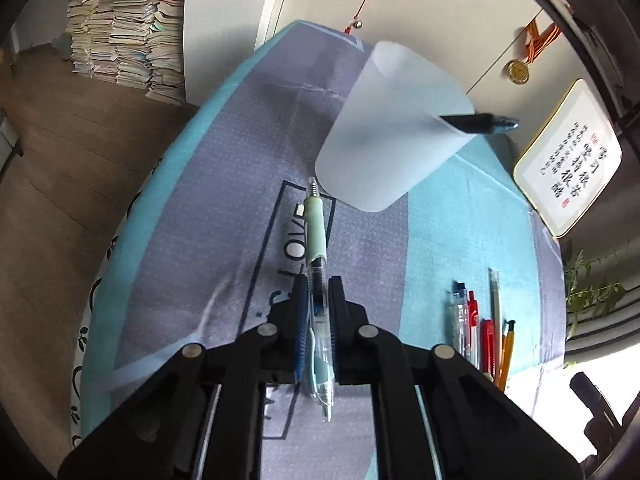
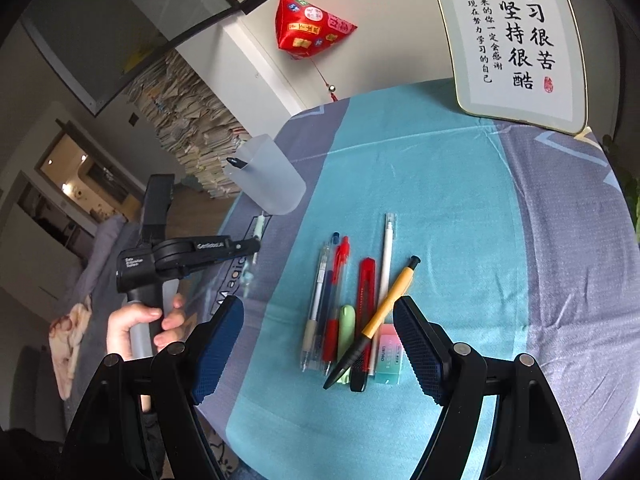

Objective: Organize stationery

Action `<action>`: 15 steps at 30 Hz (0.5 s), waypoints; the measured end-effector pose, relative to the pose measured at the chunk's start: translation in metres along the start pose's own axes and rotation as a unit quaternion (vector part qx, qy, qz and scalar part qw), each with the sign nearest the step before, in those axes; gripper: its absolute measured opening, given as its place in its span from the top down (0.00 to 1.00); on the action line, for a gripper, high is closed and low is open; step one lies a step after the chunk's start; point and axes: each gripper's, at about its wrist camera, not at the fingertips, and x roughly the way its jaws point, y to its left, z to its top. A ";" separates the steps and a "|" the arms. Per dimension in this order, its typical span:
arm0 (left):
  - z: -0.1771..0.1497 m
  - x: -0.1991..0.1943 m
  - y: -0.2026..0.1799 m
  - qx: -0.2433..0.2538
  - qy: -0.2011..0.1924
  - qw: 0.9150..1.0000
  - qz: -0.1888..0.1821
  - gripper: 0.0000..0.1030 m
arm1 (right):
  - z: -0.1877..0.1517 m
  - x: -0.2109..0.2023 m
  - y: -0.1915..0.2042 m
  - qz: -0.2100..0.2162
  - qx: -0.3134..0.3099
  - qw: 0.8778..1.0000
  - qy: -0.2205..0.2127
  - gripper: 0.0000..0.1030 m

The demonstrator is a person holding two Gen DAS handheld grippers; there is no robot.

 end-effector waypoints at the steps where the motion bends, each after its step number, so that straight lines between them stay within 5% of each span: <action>1: -0.002 -0.010 0.003 0.005 -0.011 1.000 -0.010 0.93 | -0.001 -0.002 0.001 -0.001 -0.002 1.000 -0.005 0.23; 8: 0.004 -0.069 -0.006 0.049 -0.111 0.990 -0.070 0.93 | -0.002 0.000 0.004 0.017 0.004 1.000 -0.012 0.23; 11: 0.015 -0.087 -0.015 0.074 -0.170 0.978 -0.098 0.93 | -0.004 0.005 0.009 0.022 0.002 1.000 -0.006 0.23; 15: 0.039 -0.087 -0.028 0.101 -0.201 0.960 -0.168 0.92 | -0.005 0.009 0.007 0.023 0.005 1.000 -0.006 0.23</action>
